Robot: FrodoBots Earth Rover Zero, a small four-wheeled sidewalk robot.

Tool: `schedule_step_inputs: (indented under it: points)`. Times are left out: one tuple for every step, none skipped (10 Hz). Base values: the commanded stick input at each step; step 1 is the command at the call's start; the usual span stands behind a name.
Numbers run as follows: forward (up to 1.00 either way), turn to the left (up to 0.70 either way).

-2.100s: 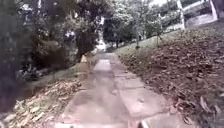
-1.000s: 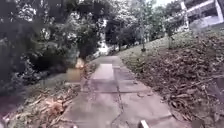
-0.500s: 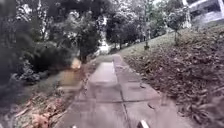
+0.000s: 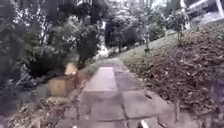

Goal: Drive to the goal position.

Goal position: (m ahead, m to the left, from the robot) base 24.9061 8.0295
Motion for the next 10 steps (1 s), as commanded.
schedule_step_inputs:
  points:
    - [0.85,0.00]
    - [0.85,0.00]
    - [0.85,0.00]
    - [0.85,0.00]
    - [0.85,0.00]
    - [0.85,0.00]
    - [0.85,0.00]
    - [0.85,0.00]
    - [0.85,0.00]
    - [0.85,0.00]
